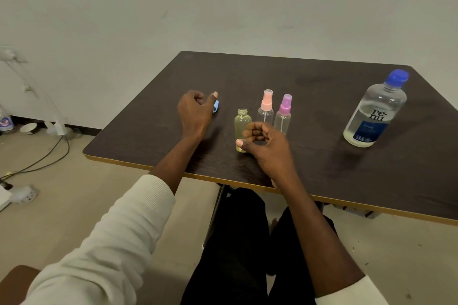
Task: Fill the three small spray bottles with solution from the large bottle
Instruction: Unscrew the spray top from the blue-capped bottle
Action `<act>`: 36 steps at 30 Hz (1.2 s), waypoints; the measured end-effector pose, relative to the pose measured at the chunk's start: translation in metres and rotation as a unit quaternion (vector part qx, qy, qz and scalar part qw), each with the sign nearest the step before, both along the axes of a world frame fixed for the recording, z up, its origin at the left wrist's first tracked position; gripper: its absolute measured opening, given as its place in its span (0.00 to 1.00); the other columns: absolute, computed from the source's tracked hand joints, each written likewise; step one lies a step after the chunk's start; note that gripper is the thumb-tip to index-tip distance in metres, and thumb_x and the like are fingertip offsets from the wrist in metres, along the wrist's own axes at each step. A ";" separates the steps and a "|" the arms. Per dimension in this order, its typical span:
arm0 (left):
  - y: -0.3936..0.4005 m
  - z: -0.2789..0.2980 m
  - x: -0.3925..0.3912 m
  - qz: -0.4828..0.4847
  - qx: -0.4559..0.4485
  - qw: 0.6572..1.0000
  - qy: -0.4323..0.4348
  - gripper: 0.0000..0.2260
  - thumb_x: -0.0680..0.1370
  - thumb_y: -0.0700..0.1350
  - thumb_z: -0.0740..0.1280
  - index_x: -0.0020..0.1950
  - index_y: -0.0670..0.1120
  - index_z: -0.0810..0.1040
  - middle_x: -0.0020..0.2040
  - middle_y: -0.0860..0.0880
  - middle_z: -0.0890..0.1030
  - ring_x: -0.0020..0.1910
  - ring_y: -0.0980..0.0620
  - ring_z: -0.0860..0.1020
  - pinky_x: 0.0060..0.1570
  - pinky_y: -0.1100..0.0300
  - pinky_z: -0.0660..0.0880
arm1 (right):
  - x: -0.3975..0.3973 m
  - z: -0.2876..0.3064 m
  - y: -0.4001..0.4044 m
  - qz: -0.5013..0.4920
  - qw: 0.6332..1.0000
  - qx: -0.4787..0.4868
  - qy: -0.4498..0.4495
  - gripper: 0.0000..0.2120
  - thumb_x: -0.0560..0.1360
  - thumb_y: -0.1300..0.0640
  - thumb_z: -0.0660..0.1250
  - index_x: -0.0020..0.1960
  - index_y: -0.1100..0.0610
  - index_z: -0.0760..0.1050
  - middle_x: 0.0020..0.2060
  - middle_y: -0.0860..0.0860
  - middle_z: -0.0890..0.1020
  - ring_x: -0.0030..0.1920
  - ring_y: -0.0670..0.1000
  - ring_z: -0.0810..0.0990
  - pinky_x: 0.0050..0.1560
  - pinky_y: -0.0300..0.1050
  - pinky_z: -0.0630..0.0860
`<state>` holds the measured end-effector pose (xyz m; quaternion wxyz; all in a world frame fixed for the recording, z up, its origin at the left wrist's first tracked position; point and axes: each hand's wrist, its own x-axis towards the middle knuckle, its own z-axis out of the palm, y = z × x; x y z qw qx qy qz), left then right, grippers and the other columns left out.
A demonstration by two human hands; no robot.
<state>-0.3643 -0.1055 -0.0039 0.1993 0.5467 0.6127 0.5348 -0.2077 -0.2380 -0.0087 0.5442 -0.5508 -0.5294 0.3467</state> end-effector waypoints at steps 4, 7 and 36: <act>-0.020 0.006 0.003 0.025 0.095 0.995 -0.025 0.08 0.80 0.49 0.69 0.45 0.47 0.75 0.44 0.47 0.79 0.45 0.47 0.79 0.45 0.55 0.77 | -0.001 0.002 -0.003 -0.001 1.000 0.007 -0.010 0.18 0.67 0.57 0.78 0.55 0.54 0.79 0.46 0.47 0.84 0.48 0.50 0.81 0.55 0.53 0.80; -0.041 0.007 0.008 0.023 0.150 0.987 -0.050 0.08 0.81 0.50 0.68 0.48 0.46 0.75 0.45 0.49 0.77 0.45 0.49 0.76 0.44 0.60 0.75 | 0.002 0.008 -0.011 0.000 1.000 0.026 -0.003 0.19 0.67 0.56 0.78 0.57 0.54 0.79 0.48 0.47 0.84 0.50 0.49 0.81 0.56 0.50 0.80; -0.121 0.002 0.175 -0.380 -0.022 0.924 -0.026 0.17 0.75 0.47 0.75 0.63 0.47 0.80 0.52 0.53 0.86 0.51 0.57 0.84 0.55 0.49 0.81 | 0.147 0.008 -0.048 -0.103 0.993 -0.017 -0.062 0.16 0.71 0.66 0.72 0.58 0.56 0.78 0.49 0.50 0.84 0.51 0.45 0.82 0.54 0.43 0.80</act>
